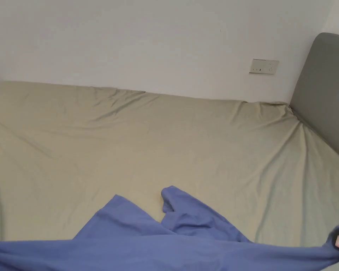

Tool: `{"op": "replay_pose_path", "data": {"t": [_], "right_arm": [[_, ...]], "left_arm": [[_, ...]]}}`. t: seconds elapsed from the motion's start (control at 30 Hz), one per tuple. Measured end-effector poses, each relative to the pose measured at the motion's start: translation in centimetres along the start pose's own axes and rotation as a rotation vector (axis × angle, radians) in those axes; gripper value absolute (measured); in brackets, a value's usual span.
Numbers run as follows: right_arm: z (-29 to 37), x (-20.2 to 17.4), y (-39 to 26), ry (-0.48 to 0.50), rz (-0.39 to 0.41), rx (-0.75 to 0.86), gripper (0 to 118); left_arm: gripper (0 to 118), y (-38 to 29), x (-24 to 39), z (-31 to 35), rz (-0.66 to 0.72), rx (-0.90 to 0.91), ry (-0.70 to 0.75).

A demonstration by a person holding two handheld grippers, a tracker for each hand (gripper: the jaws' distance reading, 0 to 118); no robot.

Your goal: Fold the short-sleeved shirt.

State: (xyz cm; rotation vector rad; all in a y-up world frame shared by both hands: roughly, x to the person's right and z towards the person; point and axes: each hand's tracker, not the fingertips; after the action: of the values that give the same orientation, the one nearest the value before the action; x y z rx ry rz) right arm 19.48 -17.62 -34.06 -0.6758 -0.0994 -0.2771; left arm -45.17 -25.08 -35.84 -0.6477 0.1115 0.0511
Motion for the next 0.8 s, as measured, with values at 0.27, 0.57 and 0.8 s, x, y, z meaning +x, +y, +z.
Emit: {"op": "replay_pose_path", "data": {"t": [0.27,0.57,0.8], "right_arm": [[-0.3,2.3,-9.3,-0.075,-0.02,-0.072,4],[-5.0,6.1,-16.5,-0.132,-0.054,-0.165,4],[-4.4,6.4,-16.3,-0.248,-0.059,-0.129,94]], "left_arm": [[9,-7.8,-0.5,0.5,0.045,-0.107,0.019],[9,-13.0,-0.1,-2.4,0.042,-0.226,0.035],[85,-11.4,-0.8,-0.6,0.09,-0.193,-0.03]]}}
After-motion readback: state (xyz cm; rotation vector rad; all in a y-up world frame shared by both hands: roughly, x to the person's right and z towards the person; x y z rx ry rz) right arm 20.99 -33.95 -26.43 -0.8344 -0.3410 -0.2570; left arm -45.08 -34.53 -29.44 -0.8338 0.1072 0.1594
